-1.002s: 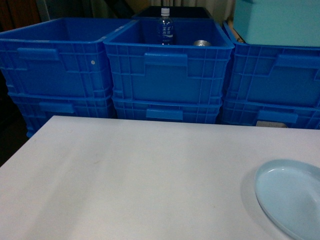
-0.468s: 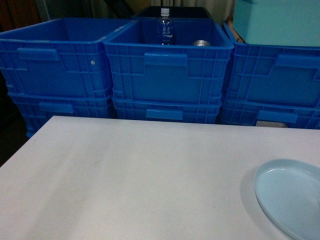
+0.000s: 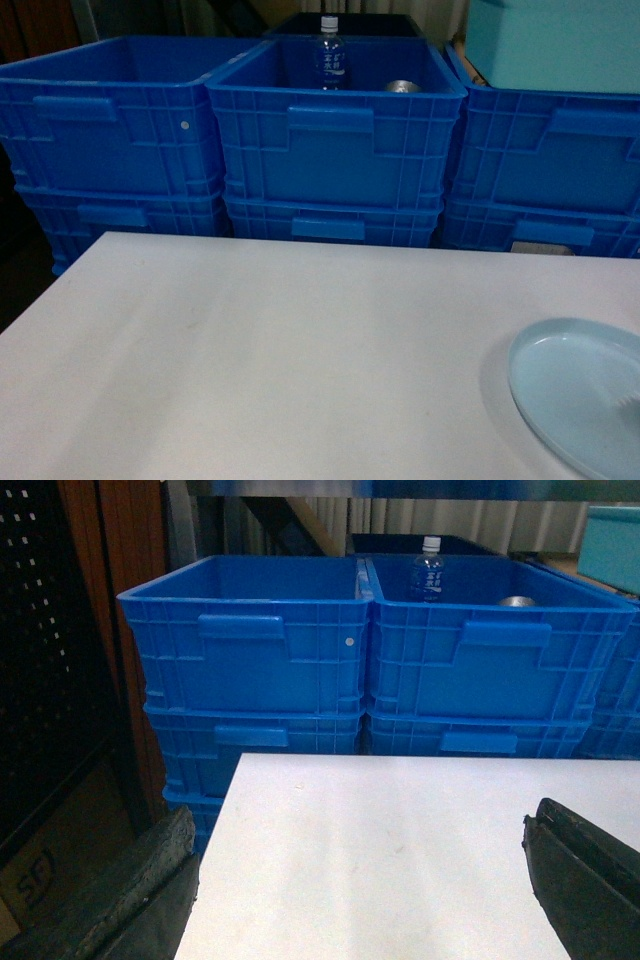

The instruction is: Place blue tray on left shelf second layer neatly

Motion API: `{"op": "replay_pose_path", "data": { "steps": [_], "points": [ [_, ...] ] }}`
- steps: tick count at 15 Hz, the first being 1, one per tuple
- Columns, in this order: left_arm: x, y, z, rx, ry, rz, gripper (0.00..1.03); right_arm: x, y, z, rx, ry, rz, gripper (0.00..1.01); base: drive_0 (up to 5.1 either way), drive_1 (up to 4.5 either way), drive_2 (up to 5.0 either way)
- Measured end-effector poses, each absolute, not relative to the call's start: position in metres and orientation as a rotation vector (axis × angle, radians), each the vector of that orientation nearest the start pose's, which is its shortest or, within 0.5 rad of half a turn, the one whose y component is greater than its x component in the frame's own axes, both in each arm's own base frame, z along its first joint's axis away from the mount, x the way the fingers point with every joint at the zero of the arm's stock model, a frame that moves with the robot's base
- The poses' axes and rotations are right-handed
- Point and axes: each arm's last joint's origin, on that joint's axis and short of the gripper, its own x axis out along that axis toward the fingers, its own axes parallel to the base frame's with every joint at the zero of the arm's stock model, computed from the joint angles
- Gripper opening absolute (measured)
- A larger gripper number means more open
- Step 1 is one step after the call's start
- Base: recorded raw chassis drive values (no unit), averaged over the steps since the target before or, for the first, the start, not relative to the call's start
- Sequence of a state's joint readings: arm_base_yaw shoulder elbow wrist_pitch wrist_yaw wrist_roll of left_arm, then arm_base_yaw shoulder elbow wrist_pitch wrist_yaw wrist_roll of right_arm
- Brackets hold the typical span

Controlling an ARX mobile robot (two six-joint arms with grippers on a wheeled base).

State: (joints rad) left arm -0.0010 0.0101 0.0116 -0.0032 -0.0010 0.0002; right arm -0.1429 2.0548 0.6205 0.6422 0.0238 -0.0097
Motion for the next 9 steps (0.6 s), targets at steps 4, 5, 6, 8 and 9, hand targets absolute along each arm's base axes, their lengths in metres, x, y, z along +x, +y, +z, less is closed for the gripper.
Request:
{"op": "replay_pose_path", "data": {
  "steps": [4,5,6,8,9],
  "points": [
    [0.098,0.0,0.166,0.0,0.002,0.0,0.98,0.305,-0.045,0.03,0.054,0.815,-0.162,0.98,0.0,0.0,0.0],
    [0.098,0.0,0.166,0.0,0.002,0.0,0.98,0.306,-0.046,0.029,0.074,0.817,-0.166,0.98,0.0,0.0,0.0],
    [0.098,0.0,0.166,0.0,0.002,0.0,0.98,0.305,-0.049,0.027,0.111,0.825,-0.168,0.89,0.0,0.0,0.0],
    [0.098,0.0,0.166,0.0,0.002,0.0,0.98,0.306,-0.055,0.024,0.151,0.839,-0.173,0.87,0.0,0.0,0.0],
    [0.098,0.0,0.166,0.001,0.002,0.0,0.98,0.305,-0.058,0.022,0.204,0.844,-0.165,0.95,0.0,0.0,0.0]
  ]
}}
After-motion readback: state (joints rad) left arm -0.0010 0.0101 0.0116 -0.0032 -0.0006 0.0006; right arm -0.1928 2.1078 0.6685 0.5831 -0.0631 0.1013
